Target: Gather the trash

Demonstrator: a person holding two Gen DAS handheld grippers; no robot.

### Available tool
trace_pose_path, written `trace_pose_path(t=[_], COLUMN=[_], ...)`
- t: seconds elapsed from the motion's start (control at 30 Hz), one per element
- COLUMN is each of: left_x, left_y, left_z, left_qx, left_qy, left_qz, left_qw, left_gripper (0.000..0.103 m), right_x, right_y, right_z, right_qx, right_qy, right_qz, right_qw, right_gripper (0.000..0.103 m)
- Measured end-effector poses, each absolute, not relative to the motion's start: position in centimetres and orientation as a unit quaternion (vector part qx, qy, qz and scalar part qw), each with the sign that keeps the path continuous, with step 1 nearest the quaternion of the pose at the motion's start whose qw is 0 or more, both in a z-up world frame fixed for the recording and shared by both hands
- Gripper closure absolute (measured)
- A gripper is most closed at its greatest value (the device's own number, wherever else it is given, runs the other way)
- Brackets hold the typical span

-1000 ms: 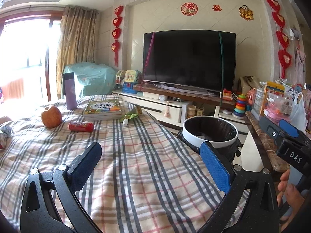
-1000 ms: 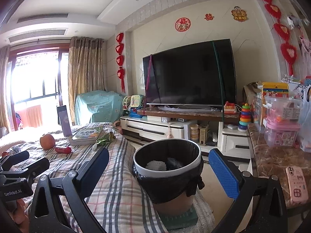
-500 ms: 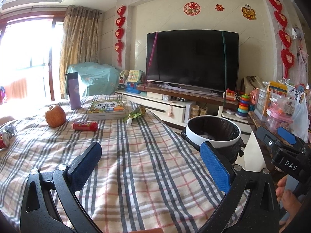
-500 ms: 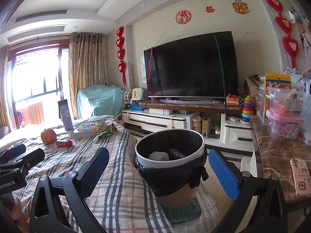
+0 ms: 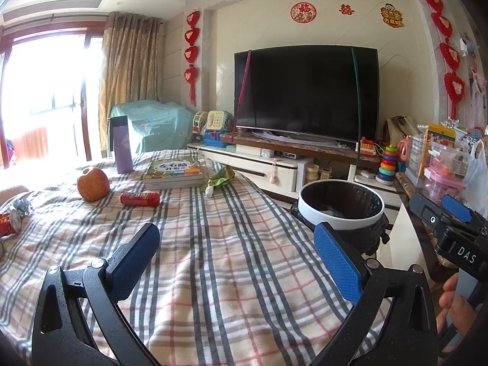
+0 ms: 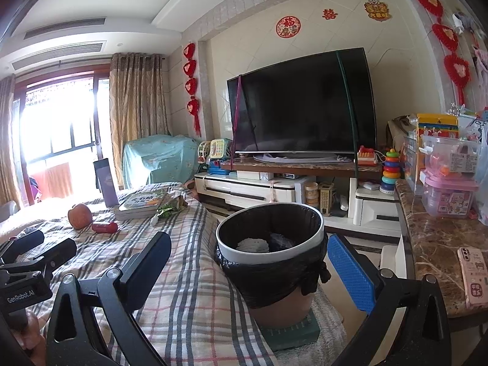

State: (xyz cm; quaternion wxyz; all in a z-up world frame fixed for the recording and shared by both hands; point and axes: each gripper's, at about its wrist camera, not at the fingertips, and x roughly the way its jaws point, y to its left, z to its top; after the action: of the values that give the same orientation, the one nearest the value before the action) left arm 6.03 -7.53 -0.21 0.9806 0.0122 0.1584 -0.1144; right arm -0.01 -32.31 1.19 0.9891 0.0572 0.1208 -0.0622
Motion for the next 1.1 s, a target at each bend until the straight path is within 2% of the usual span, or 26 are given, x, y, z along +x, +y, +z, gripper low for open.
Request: trace_pose_path(t=[1.1], left_x=[5.94], left_y=[-7.88], left_z=[-0.29], left_qx=[0.017], left_qy=[0.157], left_qz=[-0.116], left_qw=[0.981], left_gripper=[0.000], right_x=[0.07], right_y=[-31.99], right_z=[1.15], right_qx=[0.055], right_qy=[0.123], right_qz=[-0.056], right_qw=[0.989], right_gripper=[0.000])
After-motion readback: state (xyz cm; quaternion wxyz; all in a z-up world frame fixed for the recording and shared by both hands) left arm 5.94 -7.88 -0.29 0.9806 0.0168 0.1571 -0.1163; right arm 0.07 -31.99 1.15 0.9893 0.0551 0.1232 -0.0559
